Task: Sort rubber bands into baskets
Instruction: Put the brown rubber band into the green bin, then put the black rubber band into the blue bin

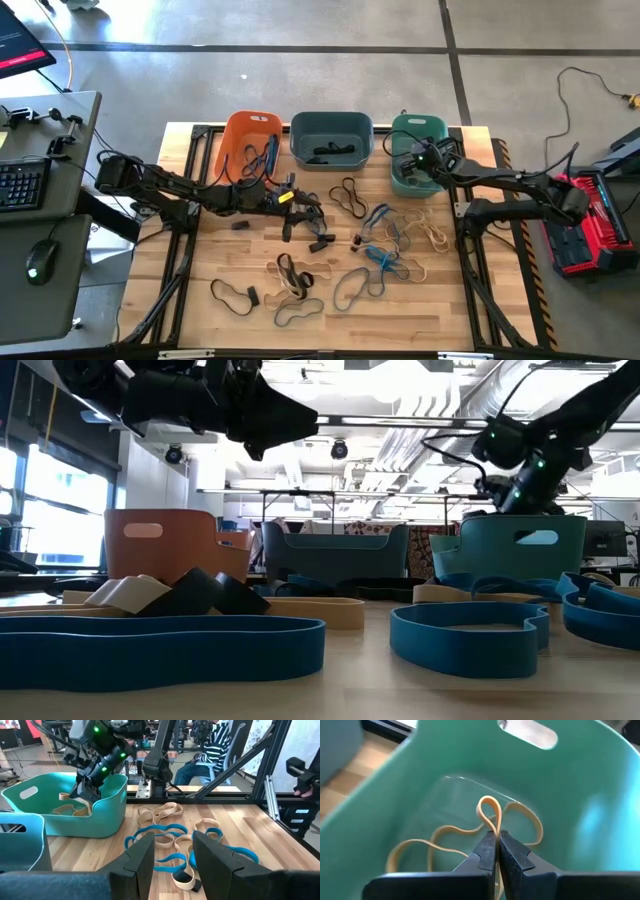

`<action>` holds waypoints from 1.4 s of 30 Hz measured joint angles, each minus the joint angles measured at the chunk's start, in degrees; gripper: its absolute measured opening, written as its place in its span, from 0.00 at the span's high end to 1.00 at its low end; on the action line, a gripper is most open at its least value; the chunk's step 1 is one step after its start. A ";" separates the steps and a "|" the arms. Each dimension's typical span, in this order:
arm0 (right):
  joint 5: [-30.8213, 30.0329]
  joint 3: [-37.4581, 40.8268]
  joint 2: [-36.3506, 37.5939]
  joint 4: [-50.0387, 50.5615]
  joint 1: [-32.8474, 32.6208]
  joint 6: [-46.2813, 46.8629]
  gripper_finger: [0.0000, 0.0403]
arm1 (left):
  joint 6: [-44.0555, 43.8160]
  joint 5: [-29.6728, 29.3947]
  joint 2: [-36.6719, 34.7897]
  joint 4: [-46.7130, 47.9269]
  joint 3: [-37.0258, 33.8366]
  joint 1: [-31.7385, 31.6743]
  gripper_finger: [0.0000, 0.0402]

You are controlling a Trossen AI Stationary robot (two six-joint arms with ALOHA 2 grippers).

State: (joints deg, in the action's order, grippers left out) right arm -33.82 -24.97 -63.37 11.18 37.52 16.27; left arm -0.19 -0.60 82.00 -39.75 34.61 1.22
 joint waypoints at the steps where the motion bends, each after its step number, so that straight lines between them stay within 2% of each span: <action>1: 0.00 0.20 0.00 -0.04 0.39 0.00 0.99 | 0.00 -0.02 0.00 0.00 0.00 0.00 0.68; 5: -0.02 0.42 -0.02 0.04 1.19 -0.02 0.93 | 0.00 -0.02 0.00 0.04 0.00 0.01 0.68; 13: -0.24 0.15 -0.02 -1.14 1.06 -0.99 0.71 | 0.85 -0.02 0.00 0.77 0.02 0.12 0.68; 16: -0.80 -1.53 -0.04 -1.14 0.18 -1.13 0.68 | 0.87 -0.02 0.02 0.83 0.02 0.12 0.69; 20: -2.45 -5.02 -0.04 1.80 -2.04 -1.75 0.72 | 2.01 0.41 -0.93 2.12 0.02 0.18 0.71; 27: -2.79 -9.05 0.11 3.15 -8.74 -3.30 0.97 | 3.49 0.57 -5.94 9.01 0.03 1.75 0.82; 36: -2.79 -9.05 0.02 -1.65 -18.38 -1.54 0.99 | 7.11 -0.04 -12.66 22.63 0.04 5.54 0.99; 42: -2.80 -9.05 0.02 -6.19 -26.16 -1.13 1.00 | 7.55 0.03 -16.36 34.39 0.04 9.72 0.97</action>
State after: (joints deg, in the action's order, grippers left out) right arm -36.62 -34.02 -63.35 4.99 11.37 15.14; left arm 7.36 -0.57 65.64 -5.35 34.65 10.95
